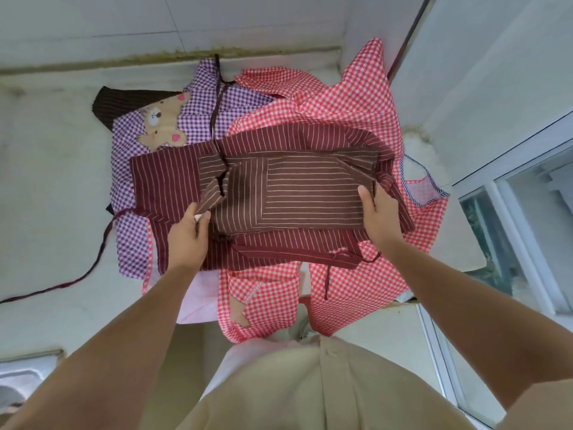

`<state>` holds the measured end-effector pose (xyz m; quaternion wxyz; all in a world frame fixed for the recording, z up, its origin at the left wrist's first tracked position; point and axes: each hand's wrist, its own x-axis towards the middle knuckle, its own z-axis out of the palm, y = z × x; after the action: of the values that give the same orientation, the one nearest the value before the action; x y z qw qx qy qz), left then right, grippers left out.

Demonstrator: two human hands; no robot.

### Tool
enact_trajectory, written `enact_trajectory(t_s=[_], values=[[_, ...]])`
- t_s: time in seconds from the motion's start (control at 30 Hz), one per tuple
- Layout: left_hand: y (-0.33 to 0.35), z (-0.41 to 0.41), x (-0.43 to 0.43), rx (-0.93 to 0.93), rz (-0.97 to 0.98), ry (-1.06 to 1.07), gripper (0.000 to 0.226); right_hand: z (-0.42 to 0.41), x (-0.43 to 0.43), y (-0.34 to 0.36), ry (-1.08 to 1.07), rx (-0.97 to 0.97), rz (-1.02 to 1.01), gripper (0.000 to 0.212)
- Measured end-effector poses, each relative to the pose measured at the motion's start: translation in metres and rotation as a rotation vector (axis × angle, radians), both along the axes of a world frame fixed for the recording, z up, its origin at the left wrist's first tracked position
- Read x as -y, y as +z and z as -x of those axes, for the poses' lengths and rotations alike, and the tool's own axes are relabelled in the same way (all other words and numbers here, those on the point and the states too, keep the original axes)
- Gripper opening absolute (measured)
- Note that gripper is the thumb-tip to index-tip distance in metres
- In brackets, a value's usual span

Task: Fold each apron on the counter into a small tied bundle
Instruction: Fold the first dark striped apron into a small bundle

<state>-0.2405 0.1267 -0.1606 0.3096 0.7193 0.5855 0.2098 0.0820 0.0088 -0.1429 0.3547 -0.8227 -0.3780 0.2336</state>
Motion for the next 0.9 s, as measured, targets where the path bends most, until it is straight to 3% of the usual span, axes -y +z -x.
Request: enact_trajectory(t_s=[0.1, 0.23, 0.4, 0.77, 0.83, 0.9], values=[[-0.001, -0.001, 0.000, -0.030, -0.026, 0.106, 0.022, 0.003, -0.018, 0.004, 0.028, 0.089, -0.017, 0.042], [-0.012, 0.002, 0.006, -0.163, 0.037, 0.088, 0.030, 0.003, -0.016, -0.016, 0.049, 0.121, 0.268, 0.039], [-0.019, 0.003, 0.004, -0.218, 0.017, 0.108, 0.044, 0.005, -0.012, -0.019, -0.050, 0.076, 0.177, 0.035], [-0.026, 0.003, -0.002, -0.306, 0.062, 0.116, 0.036, 0.006, -0.017, -0.026, -0.080, 0.105, 0.238, 0.034], [-0.024, 0.003, -0.001, -0.337, -0.002, 0.202, 0.018, 0.004, -0.020, -0.027, -0.083, 0.092, 0.258, 0.036], [-0.019, -0.002, 0.002, -0.424, -0.195, 0.267, 0.030, 0.002, -0.021, -0.029, -0.104, 0.065, 0.249, 0.033]])
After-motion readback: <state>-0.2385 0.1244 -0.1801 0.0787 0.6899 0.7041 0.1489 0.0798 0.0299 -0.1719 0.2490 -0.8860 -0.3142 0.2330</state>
